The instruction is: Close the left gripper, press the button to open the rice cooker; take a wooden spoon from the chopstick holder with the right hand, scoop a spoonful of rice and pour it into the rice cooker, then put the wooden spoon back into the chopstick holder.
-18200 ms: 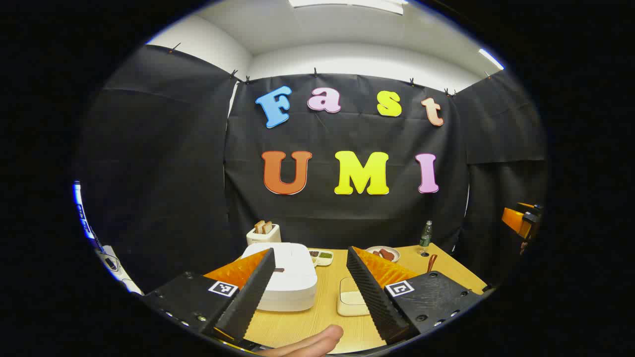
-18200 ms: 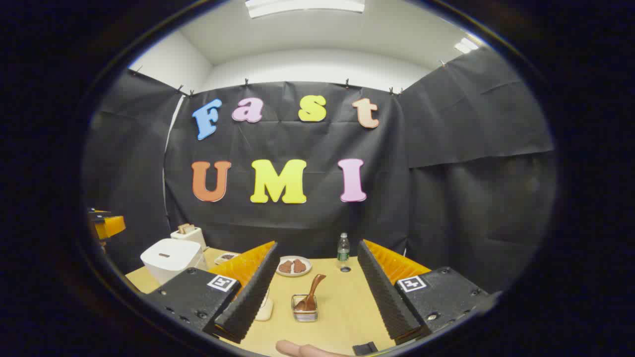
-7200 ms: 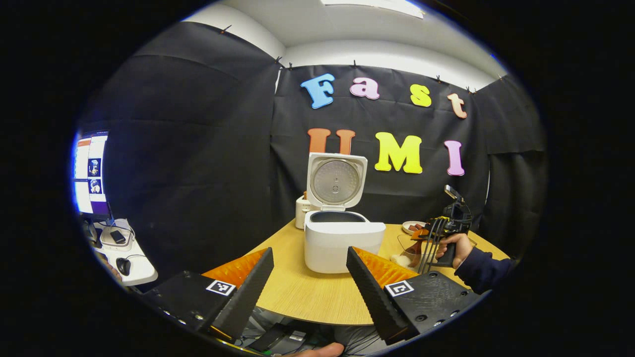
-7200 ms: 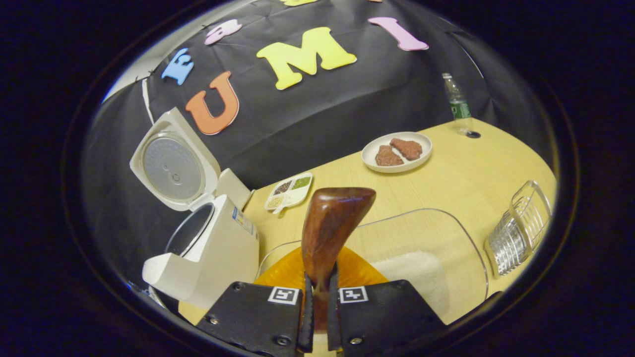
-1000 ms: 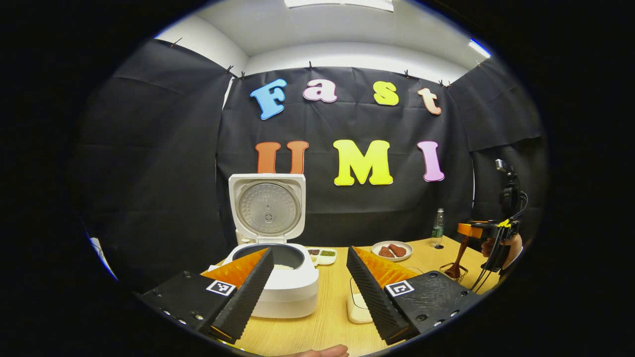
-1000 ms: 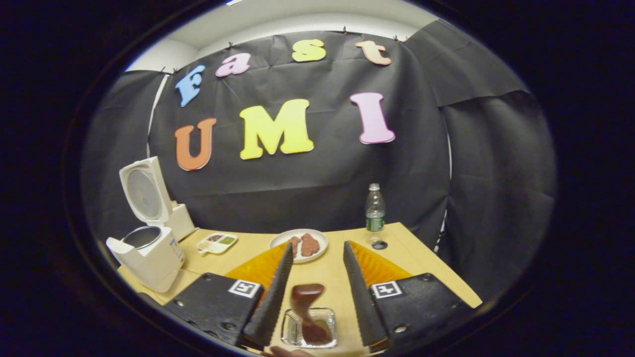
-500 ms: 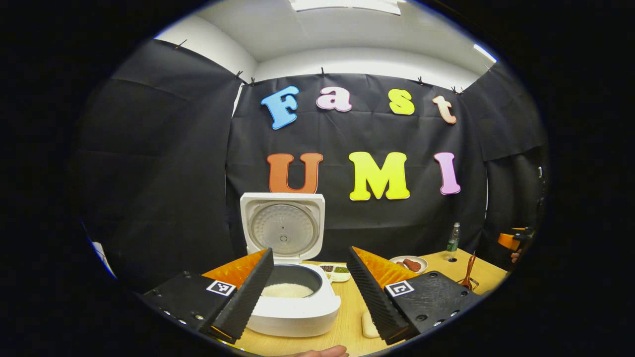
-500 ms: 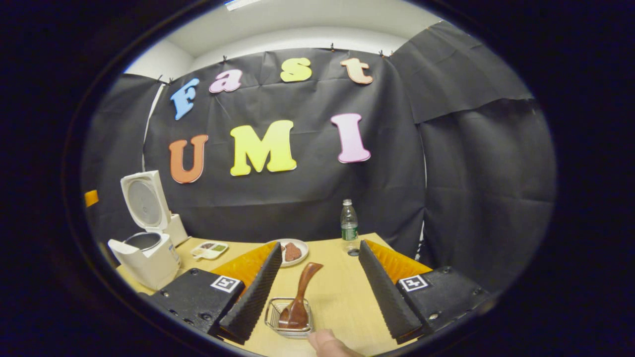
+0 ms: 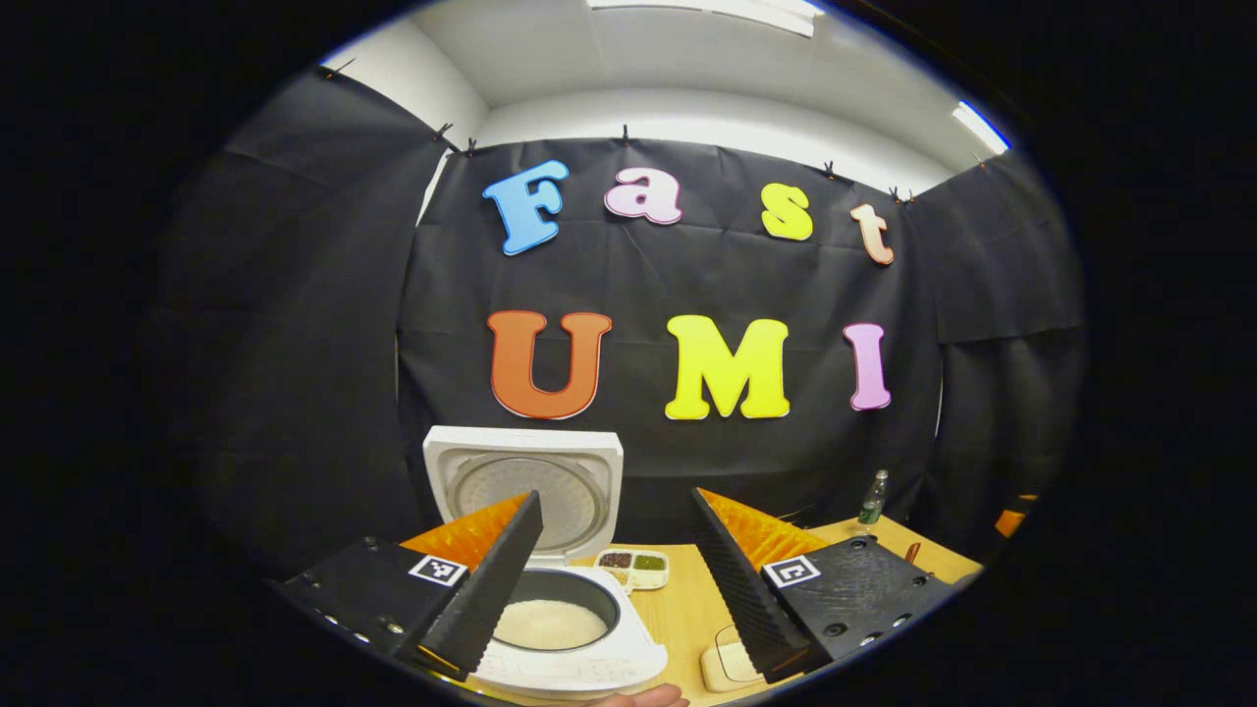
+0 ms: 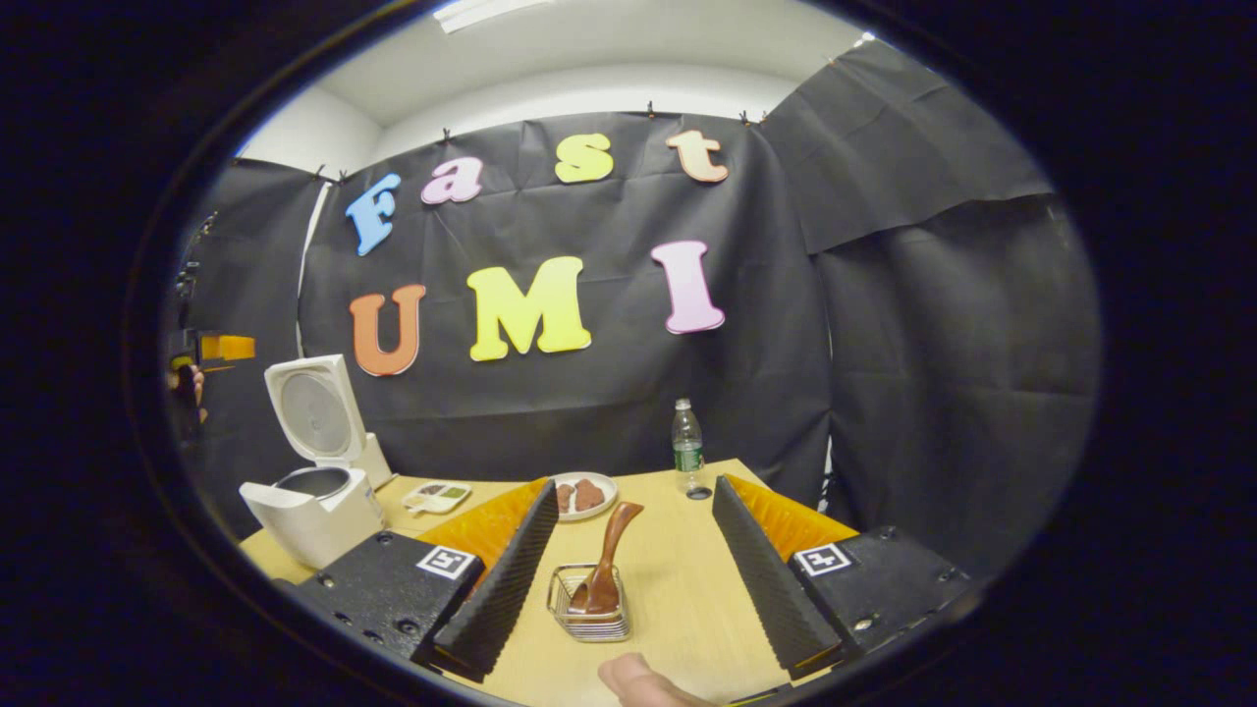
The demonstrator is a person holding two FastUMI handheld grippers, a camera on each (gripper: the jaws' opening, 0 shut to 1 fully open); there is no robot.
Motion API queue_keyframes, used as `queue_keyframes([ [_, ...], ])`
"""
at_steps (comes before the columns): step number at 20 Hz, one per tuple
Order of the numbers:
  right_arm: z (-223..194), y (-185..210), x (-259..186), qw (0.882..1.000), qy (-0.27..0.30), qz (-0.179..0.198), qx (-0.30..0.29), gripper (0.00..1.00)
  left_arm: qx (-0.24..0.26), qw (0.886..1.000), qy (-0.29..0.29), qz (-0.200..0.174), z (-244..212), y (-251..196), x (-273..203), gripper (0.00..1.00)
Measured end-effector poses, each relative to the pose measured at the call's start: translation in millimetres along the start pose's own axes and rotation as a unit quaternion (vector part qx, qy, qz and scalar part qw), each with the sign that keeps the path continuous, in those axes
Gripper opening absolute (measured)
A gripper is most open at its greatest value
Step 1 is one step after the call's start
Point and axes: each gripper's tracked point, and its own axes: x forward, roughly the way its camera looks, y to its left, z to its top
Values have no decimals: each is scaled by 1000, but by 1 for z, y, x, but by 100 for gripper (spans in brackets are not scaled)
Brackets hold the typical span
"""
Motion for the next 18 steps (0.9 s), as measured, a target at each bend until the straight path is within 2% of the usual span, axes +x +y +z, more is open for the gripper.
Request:
queue_keyframes([
  [3, 4, 1, -7, 1000, -9, 1, -7, 100, 22, 999, -18, 33, 29, 25, 35, 94],
  [6, 10, 1, -12, 1000, -24, 4, -7, 100, 7, 998, -35, 57, 45, 51, 67, 94],
  [10, 2, 4, -11, 1000, -18, 7, -16, 98, -12, 994, -53, 99, 56, 97, 102, 94],
  [11, 3, 6, -11, 1000, -19, 9, -20, 100, -10, 992, -58, 108, 58, 107, 108, 94],
  [15, -4, 19, -6, 999, -14, 21, -28, 98, 1, 990, -71, 118, 62, 118, 132, 94],
  [18, -8, 21, -4, 999, -7, 23, -28, 100, 19, 992, -37, 118, 37, 119, 160, 94],
])
